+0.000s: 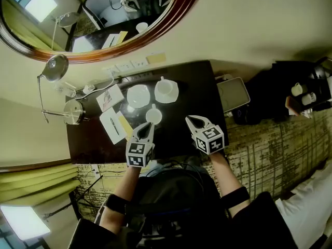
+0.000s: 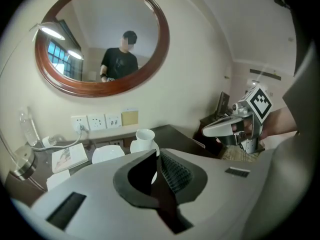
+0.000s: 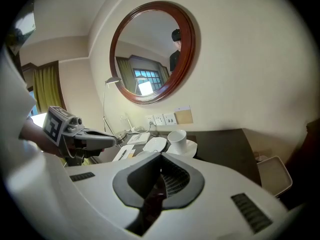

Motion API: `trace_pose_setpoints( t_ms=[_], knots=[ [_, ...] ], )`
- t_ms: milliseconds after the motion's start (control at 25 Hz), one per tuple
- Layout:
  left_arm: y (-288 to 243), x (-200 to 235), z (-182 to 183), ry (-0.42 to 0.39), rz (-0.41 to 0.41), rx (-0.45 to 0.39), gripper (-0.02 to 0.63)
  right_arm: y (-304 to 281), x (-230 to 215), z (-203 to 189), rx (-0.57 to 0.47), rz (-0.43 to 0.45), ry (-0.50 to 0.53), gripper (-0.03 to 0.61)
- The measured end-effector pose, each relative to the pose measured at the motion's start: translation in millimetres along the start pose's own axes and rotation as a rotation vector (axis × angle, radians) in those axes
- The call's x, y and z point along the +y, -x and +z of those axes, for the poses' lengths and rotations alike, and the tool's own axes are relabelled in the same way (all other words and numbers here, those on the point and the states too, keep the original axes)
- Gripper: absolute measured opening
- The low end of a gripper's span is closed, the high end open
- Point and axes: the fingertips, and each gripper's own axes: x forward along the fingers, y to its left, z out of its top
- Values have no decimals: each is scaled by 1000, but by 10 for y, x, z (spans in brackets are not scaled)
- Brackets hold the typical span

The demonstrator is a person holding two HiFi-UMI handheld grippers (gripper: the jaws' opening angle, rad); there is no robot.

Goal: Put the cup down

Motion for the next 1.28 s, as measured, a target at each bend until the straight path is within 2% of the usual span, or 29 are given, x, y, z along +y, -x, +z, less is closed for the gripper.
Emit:
trace_pose_setpoints(
  t_ms=[40, 320, 520, 720, 1120, 1200, 1280],
  knots=[
    [30, 29, 4, 19, 8, -5, 2, -8, 2, 4, 3, 2, 3, 2],
    [218, 150, 16, 110, 36, -33, 1, -26, 65, 44, 23, 22, 17, 2],
    [295, 225, -9, 183, 59, -57, 1, -49, 49, -66, 38, 21, 21, 2],
    [344, 182, -49, 149, 44, -37, 1, -18, 109, -50, 47, 26, 26, 2],
    [398, 119, -21, 160, 42, -61, 1, -81, 119, -113, 43, 28, 45, 3],
    [389, 117, -9, 167, 56, -64, 1, -139, 77, -194, 57, 23, 61, 34],
    [365, 89, -13, 169, 61, -56, 1, -212, 26, -219, 68, 23, 87, 37]
  ],
)
